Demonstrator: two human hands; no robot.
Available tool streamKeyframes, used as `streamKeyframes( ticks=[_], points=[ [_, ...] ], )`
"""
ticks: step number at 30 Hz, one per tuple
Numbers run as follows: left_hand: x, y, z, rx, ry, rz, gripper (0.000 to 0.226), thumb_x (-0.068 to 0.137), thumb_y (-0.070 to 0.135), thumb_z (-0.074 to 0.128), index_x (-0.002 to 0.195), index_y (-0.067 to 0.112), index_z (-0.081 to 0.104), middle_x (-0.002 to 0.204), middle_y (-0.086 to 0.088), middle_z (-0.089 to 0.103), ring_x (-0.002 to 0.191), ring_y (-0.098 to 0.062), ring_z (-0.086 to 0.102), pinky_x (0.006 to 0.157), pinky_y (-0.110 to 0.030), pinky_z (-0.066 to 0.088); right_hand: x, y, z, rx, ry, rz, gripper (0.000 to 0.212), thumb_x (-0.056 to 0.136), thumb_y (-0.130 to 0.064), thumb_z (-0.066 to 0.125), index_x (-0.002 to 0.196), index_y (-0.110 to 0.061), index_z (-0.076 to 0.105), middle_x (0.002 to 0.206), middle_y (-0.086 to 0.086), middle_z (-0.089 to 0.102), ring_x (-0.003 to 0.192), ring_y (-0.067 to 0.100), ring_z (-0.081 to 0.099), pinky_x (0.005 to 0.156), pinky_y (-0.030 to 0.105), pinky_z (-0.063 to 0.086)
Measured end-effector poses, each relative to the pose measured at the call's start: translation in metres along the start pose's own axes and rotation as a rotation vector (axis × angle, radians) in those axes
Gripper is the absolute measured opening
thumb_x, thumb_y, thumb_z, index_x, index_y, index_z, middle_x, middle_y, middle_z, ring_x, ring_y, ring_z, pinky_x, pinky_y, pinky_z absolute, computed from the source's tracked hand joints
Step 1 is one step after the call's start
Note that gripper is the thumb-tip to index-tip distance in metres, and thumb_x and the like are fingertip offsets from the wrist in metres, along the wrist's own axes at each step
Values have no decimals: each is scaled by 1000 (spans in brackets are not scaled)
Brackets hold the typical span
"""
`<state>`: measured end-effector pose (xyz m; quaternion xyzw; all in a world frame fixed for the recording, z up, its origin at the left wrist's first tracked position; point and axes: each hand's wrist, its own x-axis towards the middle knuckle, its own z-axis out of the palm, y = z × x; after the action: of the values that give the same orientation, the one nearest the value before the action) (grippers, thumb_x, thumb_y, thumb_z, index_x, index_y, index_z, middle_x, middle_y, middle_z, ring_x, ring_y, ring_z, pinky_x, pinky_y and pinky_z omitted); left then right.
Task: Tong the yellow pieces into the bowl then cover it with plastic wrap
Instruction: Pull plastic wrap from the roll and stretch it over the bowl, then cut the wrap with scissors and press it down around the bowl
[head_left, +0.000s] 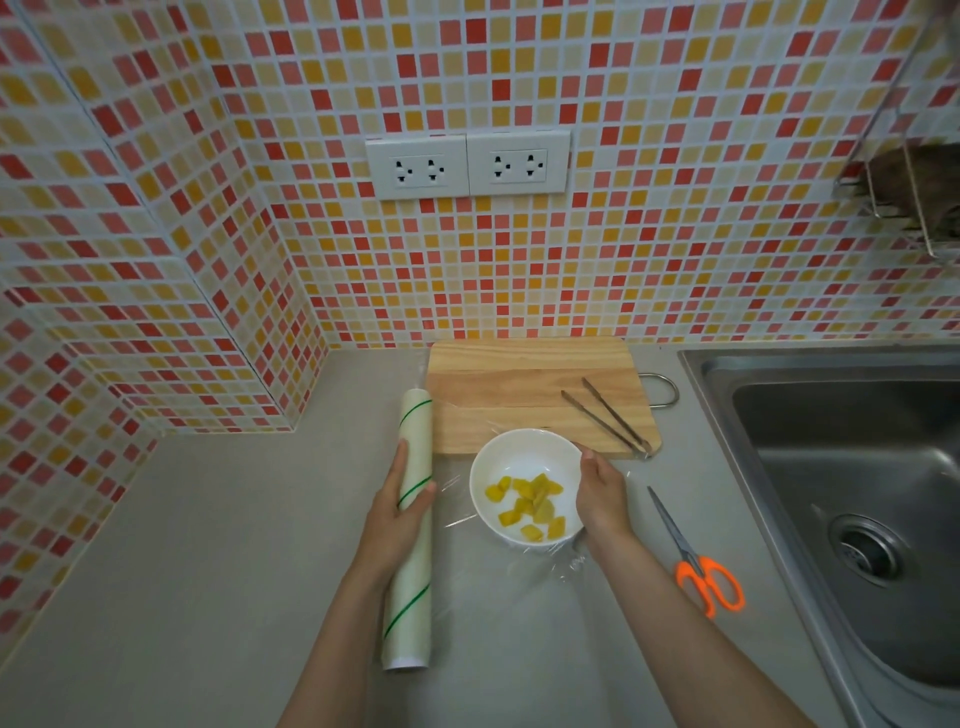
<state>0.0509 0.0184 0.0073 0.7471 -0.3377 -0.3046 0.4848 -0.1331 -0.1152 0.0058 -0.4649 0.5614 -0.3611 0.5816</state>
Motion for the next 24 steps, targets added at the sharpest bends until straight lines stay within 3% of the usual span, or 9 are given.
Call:
streamKeyframes(
  ticks=[4,6,8,10,12,15,21,24],
  points=[
    [5,-2,1,-85,-20,-26,51,99,19,35,145,35,20,145,24,21,132,5,20,106,-17,14,-3,-3,-3,-44,-39,-10,35,97,-27,35,121,-20,59,125,7,62,114,23,56,102,43,45],
    [6,-3,0,-85,-39,-11,55,97,8,28,146,30,18,147,21,19,133,4,17,108,-17,12,-7,-9,-11,-143,-53,-139,38,96,-28,43,130,-15,53,135,6,55,124,21,49,108,41,39],
    [6,-6,0,-83,-49,-7,58,95,4,26,147,29,18,147,21,18,134,4,17,109,-18,11,-13,-14,-31,-335,18,-339,39,93,-24,52,128,-10,54,134,9,54,125,24,48,107,41,39],
    [7,-8,1,-78,-49,1,59,94,2,26,147,28,17,146,21,18,134,3,17,110,-19,11,-19,-13,-60,-662,171,-486,34,89,-15,56,122,-6,59,121,16,59,113,33,55,94,41,45],
    [9,-10,1,-70,-49,12,60,94,1,27,147,27,17,146,20,17,134,2,17,111,-20,11,-29,-10,-92,-977,250,-417,31,89,-13,55,118,-6,60,108,16,58,97,34,58,81,39,46],
    [10,-11,2,-67,-42,21,59,95,1,27,147,26,17,146,19,18,134,2,17,110,-19,11,-47,6,-125,-1240,132,-167,27,90,-15,48,114,-8,58,109,15,54,102,33,56,79,35,46],
    [7,-10,1,-112,-28,-5,59,94,4,27,147,28,17,148,18,19,132,2,18,108,-19,12,-62,14,-131,-1354,27,-78,22,91,-16,44,110,-11,54,106,12,59,100,30,59,73,32,46],
    [6,-11,0,-125,-29,-24,57,96,6,27,147,28,17,153,13,17,133,1,18,109,-20,11,-67,1,-130,-1332,-63,-13,6,87,-17,47,87,-13,50,96,12,65,88,29,63,63,28,42]
  ],
)
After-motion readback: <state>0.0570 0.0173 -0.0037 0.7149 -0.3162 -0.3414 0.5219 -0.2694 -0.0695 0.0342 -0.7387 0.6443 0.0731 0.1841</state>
